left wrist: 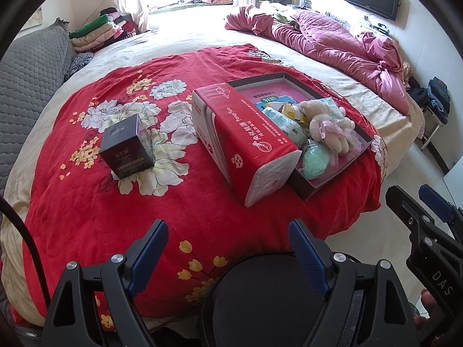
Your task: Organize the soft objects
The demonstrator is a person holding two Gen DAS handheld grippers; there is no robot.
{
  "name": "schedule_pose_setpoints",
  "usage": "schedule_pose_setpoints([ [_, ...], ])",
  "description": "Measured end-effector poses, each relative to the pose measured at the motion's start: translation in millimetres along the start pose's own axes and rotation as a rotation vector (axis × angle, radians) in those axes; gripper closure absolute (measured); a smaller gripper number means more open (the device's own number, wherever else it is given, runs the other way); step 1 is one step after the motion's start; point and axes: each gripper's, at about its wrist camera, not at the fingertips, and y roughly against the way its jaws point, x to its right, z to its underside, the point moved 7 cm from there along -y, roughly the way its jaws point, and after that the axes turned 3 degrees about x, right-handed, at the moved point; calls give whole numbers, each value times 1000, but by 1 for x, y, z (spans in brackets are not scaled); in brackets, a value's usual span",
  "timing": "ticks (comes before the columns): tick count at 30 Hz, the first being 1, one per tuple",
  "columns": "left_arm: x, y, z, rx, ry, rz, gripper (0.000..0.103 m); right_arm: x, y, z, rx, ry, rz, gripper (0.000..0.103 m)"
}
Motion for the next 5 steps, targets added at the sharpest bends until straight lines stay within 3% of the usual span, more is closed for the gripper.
schedule_pose_setpoints([
  [5, 0, -4, 4, -23, 35, 66, 19, -1, -1, -1, 0, -5, -12, 26],
])
